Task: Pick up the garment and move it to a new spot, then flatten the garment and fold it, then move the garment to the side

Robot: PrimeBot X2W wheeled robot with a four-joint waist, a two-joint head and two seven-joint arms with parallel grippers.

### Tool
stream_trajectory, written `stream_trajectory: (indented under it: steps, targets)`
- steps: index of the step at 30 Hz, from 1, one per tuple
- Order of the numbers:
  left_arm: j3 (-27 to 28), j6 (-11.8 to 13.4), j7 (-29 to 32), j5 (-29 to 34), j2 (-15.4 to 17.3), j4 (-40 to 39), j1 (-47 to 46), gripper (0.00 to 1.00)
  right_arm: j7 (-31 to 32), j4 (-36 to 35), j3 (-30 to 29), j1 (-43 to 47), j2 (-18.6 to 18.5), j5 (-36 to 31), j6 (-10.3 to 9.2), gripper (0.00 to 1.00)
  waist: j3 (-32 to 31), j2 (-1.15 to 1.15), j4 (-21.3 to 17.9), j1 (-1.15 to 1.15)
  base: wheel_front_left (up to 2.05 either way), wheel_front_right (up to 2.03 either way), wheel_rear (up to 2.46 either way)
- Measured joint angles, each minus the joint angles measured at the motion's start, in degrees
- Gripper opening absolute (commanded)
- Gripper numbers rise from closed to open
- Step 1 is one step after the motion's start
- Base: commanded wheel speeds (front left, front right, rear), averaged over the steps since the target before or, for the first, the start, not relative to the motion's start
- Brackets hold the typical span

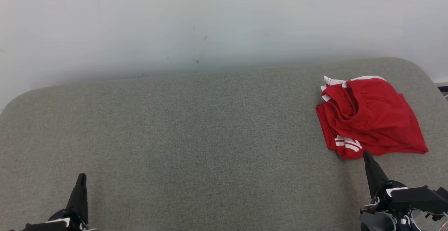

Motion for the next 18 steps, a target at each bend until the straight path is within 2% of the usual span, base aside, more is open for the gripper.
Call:
stream_trajectory:
  steps: [18]
  targets:
    - [0.0, 0.0, 0.0, 0.0, 0.0, -0.01, 0.0, 0.0, 0.0, -0.04, 0.0, 0.0, 0.0, 0.0, 0.0, 0.0, 0.0, 0.0, 0.0, 0.0, 0.0, 0.0, 0.0]
